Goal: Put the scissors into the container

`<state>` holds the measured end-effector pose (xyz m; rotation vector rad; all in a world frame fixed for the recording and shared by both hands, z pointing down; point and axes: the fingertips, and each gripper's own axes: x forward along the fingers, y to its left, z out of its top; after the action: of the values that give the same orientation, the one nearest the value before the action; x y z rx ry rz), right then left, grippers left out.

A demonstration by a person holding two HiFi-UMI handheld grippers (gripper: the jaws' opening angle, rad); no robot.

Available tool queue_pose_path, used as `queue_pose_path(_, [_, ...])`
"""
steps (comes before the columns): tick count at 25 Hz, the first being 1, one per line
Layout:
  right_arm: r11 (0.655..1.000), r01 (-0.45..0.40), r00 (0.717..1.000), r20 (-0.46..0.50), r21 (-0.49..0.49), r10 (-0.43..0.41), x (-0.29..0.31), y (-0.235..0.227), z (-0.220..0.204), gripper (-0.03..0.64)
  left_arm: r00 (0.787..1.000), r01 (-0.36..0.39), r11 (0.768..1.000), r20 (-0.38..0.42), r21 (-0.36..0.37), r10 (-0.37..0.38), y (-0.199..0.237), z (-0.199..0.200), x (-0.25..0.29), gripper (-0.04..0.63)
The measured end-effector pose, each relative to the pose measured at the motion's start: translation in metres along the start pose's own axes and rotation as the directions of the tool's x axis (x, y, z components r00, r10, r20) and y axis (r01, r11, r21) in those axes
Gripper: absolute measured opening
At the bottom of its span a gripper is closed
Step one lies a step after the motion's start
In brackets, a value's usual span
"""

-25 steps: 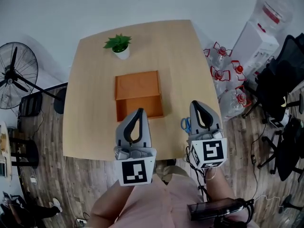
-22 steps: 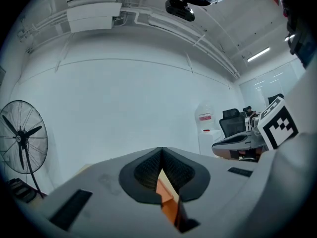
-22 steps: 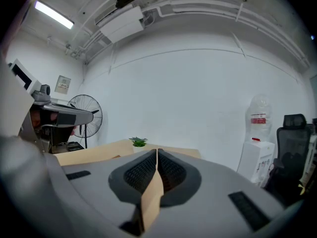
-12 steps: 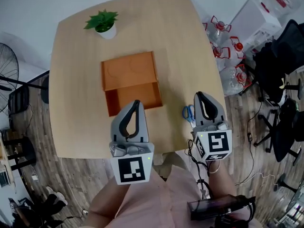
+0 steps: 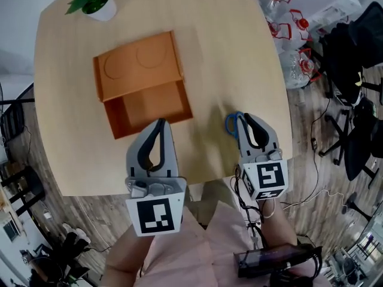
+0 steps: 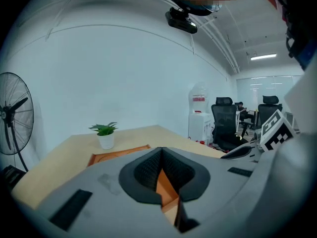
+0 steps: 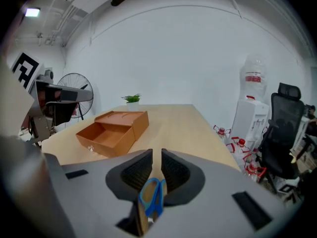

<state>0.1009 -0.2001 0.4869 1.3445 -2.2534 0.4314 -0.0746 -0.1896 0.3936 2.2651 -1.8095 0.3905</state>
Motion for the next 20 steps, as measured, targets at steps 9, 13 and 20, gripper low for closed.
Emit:
queue_pose_path(9, [0.999,-0.013,0.993,-0.121,0.037,0.017,0.012,0.001,-0.064,0.094,0.997,0.008,1.000,-0.074,0.013,-0.007,-0.003,-0.035,0.008,0.005])
queue_pose_path(13, [1.000,-0.011,0.988,-0.152,0.011,0.012,0.016,0.002,-0.075,0.104,0.996,0.005,1.000,-0.094,0.006,-0.004,0.000,-0.047,0.011,0.005])
queue_pose_path(20, [0.999,-0.003,0.970,-0.242,-0.049,-0.009,0.024,0.004,-0.082,0.100,0.996,-0.008,1.000,-0.089,0.006,0.008,0.002,-0.050,0.011,0.005])
